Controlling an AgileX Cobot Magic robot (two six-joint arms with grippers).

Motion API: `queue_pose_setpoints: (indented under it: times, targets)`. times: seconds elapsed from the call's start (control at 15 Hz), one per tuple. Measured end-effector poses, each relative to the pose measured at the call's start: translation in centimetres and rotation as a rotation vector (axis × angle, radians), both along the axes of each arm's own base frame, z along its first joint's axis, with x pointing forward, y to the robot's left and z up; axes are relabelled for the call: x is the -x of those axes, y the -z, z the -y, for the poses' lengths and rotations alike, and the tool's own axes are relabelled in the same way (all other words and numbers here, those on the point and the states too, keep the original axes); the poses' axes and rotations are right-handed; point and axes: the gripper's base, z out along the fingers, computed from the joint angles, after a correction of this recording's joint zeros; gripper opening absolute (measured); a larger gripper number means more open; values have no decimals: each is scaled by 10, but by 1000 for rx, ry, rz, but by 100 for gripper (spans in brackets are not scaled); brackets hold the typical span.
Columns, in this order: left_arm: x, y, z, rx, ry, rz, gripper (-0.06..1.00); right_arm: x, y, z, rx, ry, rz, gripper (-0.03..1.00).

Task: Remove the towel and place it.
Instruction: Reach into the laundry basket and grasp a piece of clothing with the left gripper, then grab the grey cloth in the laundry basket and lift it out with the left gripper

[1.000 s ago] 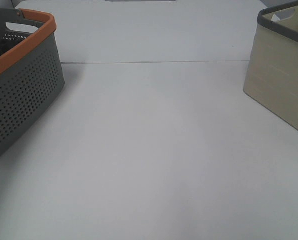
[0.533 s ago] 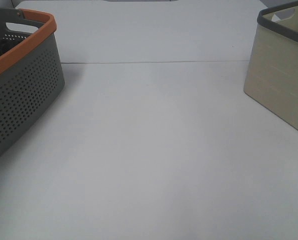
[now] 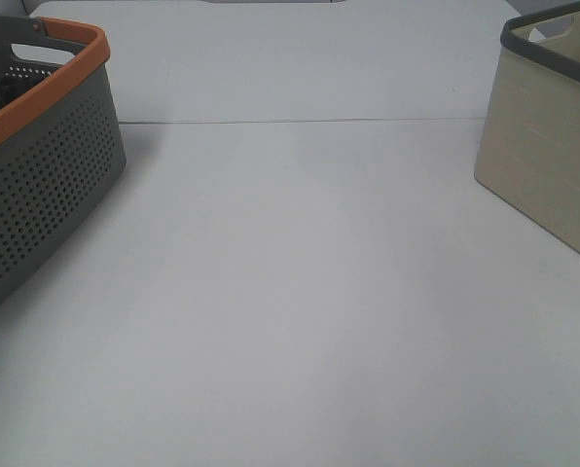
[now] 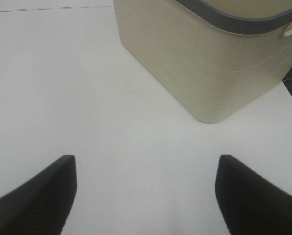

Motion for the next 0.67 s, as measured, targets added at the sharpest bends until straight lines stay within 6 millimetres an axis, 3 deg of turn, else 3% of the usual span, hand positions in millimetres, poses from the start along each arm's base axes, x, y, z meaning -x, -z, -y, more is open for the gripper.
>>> queue_pose_setpoints:
  times: [0.4,0.53,0.67]
  targets:
    - [0,0,0,-2,2,2,38,0,0,0,0,0,0,70]
    - [0,0,0,-2,2,2,29,0,0,0,0,0,0,70]
    - [0,0,0,-2,2,2,27,0,0,0,0,0,0,70]
